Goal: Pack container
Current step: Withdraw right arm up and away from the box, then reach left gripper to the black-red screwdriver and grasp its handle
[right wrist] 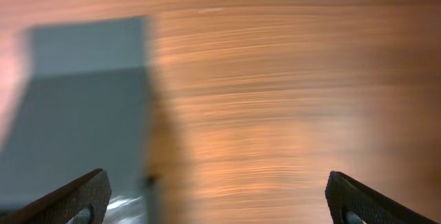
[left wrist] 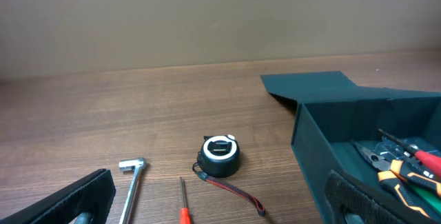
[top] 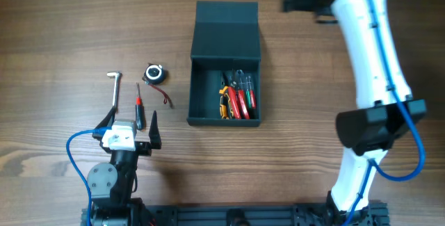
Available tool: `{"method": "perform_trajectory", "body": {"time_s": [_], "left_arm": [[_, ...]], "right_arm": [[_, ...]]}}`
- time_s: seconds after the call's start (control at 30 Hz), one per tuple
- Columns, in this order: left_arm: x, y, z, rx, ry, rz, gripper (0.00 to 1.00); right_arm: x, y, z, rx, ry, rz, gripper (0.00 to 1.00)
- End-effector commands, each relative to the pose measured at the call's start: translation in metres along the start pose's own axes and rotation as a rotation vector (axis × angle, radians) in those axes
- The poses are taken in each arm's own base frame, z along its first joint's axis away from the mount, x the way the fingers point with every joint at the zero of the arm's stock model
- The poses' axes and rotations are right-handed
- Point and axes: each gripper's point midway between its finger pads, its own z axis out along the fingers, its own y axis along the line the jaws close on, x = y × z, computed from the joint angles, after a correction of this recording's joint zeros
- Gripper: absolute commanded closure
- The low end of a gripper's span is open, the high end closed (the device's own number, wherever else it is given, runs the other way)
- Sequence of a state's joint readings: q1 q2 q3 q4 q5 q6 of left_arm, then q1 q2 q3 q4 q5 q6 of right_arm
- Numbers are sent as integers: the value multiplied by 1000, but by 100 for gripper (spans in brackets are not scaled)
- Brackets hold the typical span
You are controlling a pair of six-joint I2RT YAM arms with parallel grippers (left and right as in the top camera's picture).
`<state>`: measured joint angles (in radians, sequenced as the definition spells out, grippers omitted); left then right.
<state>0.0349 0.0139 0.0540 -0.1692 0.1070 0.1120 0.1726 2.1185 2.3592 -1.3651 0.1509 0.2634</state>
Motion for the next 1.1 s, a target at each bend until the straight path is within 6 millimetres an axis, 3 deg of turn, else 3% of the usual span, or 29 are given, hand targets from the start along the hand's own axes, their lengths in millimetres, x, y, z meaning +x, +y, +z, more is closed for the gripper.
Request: {"method": "perform_trajectory", "body": {"time_s": [0.0, 0.07, 0.17, 0.23, 0.3, 0.37, 0.4, 0.5, 0.57, 0.67, 0.8, 0.93, 1.07], "left_arm": [[0, -2, 0, 13, -4, 15, 0], [0, -2, 0, 14, -3, 15, 0], [0, -2, 0, 14, -4, 15, 0], [-5, -2, 0, 12, -25, 17, 0], [-28, -8, -3, 50, -113, 26, 0], [-51, 1, -11, -5, -130, 16, 0], [-59, 13, -18, -74, -87, -17, 0], [-63, 20, -26, -112, 99, -28, 0], [-55, 20, -19, -102, 288, -39, 0], [-37, 9, 7, -14, 562, -75, 0], [-8, 7, 46, 7, 716, -127, 0], [48, 2, 51, -28, 936, -285, 0], [83, 14, 38, -153, 1117, -348, 0]], "right_arm": [[-19, -86, -11, 181, -59, 119, 0], [-28, -125, -10, 222, -92, 193, 0], [-31, -160, -11, 254, -106, 262, 0], [-31, -166, -11, 261, -105, 273, 0], [-31, -166, -11, 261, -105, 273, 0], [-31, -166, -11, 260, -105, 273, 0], [-31, -166, -11, 261, -105, 273, 0], [-31, -166, -11, 261, -105, 273, 0], [-31, -166, -11, 260, -105, 273, 0], [-31, -166, -11, 261, -105, 273, 0], [-31, -166, -11, 260, -105, 273, 0], [-31, -166, -11, 261, -105, 273, 0], [-31, -166, -11, 260, -105, 273, 0]]}}
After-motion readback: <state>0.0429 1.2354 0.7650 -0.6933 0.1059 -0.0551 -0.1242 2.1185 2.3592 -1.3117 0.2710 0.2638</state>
